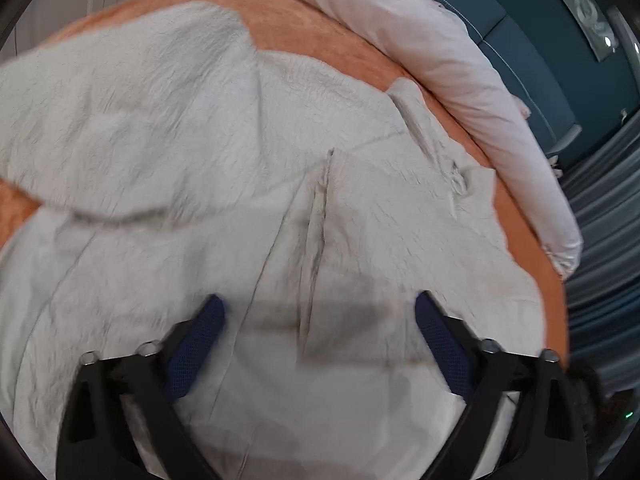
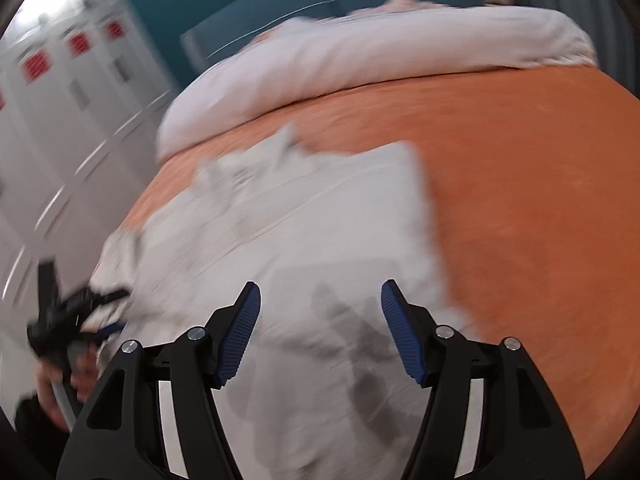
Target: Fold large clothes
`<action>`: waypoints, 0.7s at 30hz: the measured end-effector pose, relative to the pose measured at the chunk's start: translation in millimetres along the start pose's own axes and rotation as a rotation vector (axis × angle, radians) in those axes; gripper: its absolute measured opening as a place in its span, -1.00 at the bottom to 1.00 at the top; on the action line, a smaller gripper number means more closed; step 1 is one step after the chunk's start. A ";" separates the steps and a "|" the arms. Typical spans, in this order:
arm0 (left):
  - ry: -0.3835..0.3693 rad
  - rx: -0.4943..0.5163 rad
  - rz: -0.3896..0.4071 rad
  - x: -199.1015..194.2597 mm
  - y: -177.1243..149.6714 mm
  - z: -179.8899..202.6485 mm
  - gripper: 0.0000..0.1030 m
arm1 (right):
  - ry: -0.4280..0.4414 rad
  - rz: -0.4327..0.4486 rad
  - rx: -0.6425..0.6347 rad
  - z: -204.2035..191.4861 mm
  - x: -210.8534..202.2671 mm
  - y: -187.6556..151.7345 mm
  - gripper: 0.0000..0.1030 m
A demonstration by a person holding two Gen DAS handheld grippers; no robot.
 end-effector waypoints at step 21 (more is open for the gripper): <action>0.134 0.192 0.144 45.1 22.9 6.0 -0.65 | -0.043 -0.121 0.074 41.0 86.4 -16.7 -1.00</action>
Point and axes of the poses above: each gripper's, at about its wrist camera, not at the fingertips, and x roughly the way its jaws point, z to its right, y to its top, the point moved 5 cm from there along x, roughly the way its jaws point, and after that the axes turned 14 degrees about y, right-handed, at the moved point
